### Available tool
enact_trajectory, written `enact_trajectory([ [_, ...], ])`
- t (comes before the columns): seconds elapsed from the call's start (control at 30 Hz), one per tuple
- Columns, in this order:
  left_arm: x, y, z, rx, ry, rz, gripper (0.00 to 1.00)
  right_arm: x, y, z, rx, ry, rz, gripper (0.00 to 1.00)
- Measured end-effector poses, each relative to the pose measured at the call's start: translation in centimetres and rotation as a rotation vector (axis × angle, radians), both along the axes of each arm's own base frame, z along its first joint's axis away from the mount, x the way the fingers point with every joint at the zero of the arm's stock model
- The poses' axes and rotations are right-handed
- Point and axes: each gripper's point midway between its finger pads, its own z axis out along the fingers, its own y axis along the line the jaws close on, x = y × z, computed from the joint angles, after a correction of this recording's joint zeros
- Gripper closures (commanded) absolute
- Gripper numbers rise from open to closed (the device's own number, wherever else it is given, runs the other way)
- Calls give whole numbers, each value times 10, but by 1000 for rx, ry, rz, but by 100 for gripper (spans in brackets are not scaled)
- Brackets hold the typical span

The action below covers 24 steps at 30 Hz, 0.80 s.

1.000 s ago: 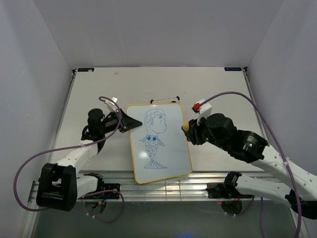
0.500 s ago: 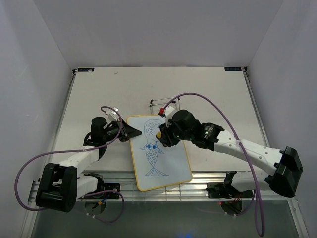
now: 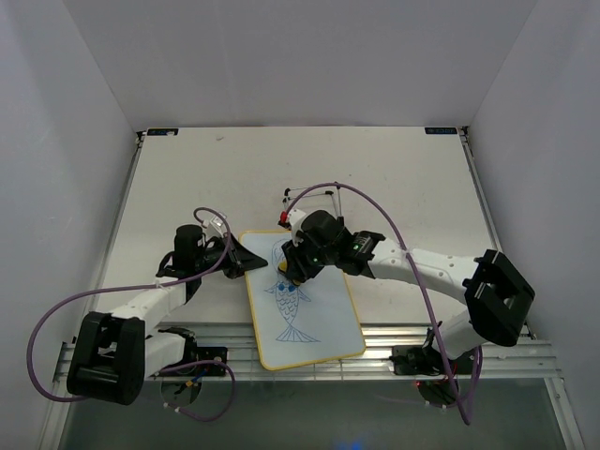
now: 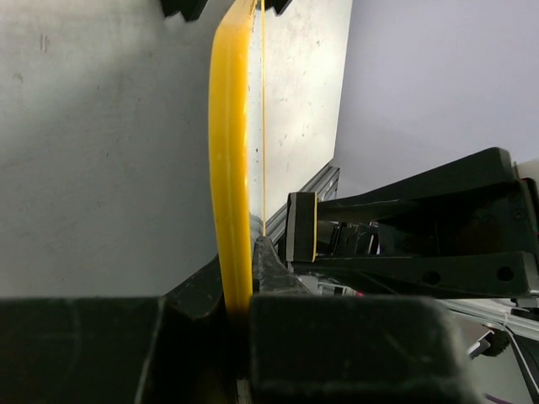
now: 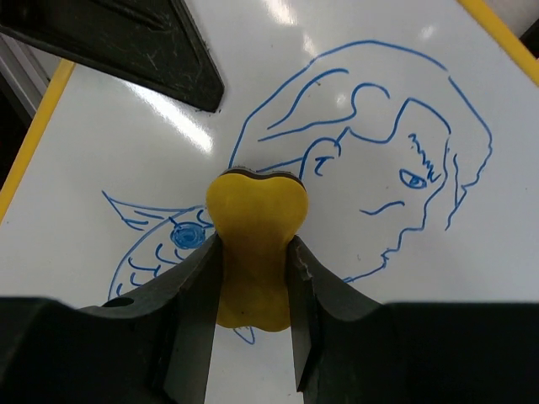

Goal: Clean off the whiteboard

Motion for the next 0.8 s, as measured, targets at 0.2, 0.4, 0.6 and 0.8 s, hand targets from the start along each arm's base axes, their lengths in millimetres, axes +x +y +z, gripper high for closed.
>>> enact_trajectory([
  [0.2,-16,0,-8,13,47,-58,100,-2,11,-2,32,18,27,69],
  [0.4,-20,0,-8,24,56,-67,100,-3,20,-10,51,48,29,72],
  [0.6,-20,1,-8,34,61,-64,100,-5,21,-16,55,69,23,73],
  [0.8,-21,3,-10,45,76,-55,100,-5,22,-19,55,72,28,78],
])
